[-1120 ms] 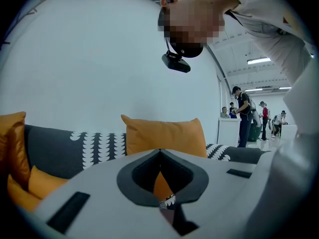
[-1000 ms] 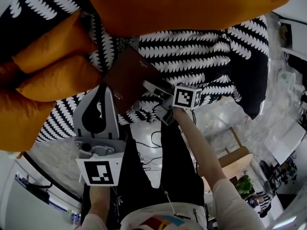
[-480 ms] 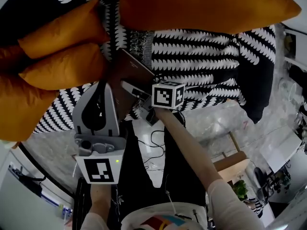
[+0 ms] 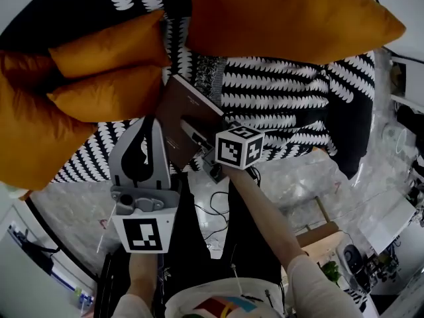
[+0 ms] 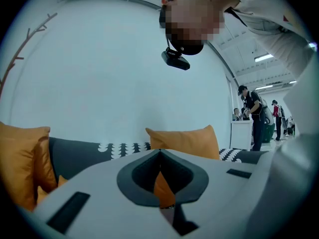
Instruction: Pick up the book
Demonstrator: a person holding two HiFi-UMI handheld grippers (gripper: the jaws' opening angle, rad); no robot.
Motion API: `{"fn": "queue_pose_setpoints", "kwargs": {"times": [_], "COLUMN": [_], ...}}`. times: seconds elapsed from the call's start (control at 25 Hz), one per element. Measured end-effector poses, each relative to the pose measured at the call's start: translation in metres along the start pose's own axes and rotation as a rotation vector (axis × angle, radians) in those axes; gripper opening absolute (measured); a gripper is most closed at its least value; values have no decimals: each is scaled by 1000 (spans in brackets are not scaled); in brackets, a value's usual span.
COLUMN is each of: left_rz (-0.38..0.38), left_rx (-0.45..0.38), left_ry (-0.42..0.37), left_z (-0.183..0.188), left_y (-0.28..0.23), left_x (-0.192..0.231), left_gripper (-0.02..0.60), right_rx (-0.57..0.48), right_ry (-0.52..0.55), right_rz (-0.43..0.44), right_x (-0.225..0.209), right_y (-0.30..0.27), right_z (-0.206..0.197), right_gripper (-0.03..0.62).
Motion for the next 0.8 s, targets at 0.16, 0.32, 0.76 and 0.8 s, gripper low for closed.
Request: {"fn": "queue_pose_setpoints", "kwargs": {"times": [0.16,0.32,0.76,0.8], "left_rz": [-4,-10,-79,-68], "left_rx": [-111,-95,-213,-221], "left_ry": [-13,45,11,8], "left_z": [34,113,291,298], "left_y": [-21,5,67,71], "left_x": [5,7,28,33], "left_gripper": [6,5,5,5], "right_rx": [-142,-204,-374,-389], "right_ry": [173,218,569,602], "right_rz": [34,3,-18,-21], "right_x": [37,130,376,390], "right_y": [-1,45,139,144], "right_z": [71,91,133,134], "right_gripper": [153,153,153,153]}}
Point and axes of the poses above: the fingertips, and each gripper's own axes: y backward along the fingers, x to its left, z out of its top, the point moved 8 cm from there along y, backward along the fingers, and after that the axes turned 12 degrees about z, right-handed, at the moved point
